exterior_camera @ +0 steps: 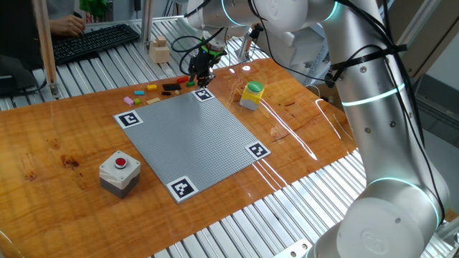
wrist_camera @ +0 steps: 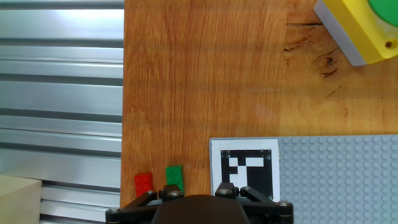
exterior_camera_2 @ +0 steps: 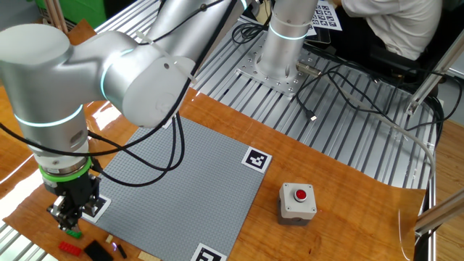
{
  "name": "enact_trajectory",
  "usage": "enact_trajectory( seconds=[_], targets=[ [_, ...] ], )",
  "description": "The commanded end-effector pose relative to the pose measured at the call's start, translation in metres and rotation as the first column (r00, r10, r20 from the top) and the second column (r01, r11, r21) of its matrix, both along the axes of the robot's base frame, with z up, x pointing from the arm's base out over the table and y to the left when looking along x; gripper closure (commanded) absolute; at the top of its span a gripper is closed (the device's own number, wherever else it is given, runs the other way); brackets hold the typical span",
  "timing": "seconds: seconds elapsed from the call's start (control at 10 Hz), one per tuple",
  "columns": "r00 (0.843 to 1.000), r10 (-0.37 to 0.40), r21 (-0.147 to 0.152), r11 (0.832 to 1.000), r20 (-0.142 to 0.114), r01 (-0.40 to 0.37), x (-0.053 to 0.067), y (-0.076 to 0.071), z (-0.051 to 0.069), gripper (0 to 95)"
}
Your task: Build with small Lego blocks
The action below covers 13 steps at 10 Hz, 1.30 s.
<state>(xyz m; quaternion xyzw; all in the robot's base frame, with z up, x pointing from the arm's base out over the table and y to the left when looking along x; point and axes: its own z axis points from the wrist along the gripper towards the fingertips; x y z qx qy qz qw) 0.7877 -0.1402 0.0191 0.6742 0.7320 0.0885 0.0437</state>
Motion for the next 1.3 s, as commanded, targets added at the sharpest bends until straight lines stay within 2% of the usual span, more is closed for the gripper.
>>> enact_trajectory(
  seconds=[0.1,0.4,0.5,0.6,0.8,0.9,1.0,1.1,1.2,1.3],
  targets=[
    [1.0,0.0,0.001,1.0,-0.001,0.0,0.0,0.0,0.0,57.0],
    [1.0,0.003,-0.006,1.0,0.002,-0.003,0.0,0.003,-0.003,57.0],
    [1.0,0.004,-0.005,1.0,-0.002,-0.004,0.0,0.003,-0.003,57.0],
    [1.0,0.003,-0.005,1.0,-0.017,-0.004,0.0,0.003,-0.002,57.0],
    [0.995,0.063,0.026,0.998,-0.08,-0.061,0.0,0.002,0.013,57.0],
    [0.984,0.132,0.03,0.991,-0.116,-0.129,0.0,0.001,0.022,57.0],
    [0.97,0.196,0.04,0.981,-0.142,-0.192,0.0,0.001,0.025,57.0],
    [0.945,0.281,0.054,0.96,-0.169,-0.275,0.0,0.002,0.028,57.0],
    [0.867,0.463,0.095,0.886,-0.184,-0.453,0.001,0.005,0.031,57.0],
    [0.778,0.598,0.114,0.801,-0.193,-0.588,0.001,0.006,0.03,57.0]
  ],
)
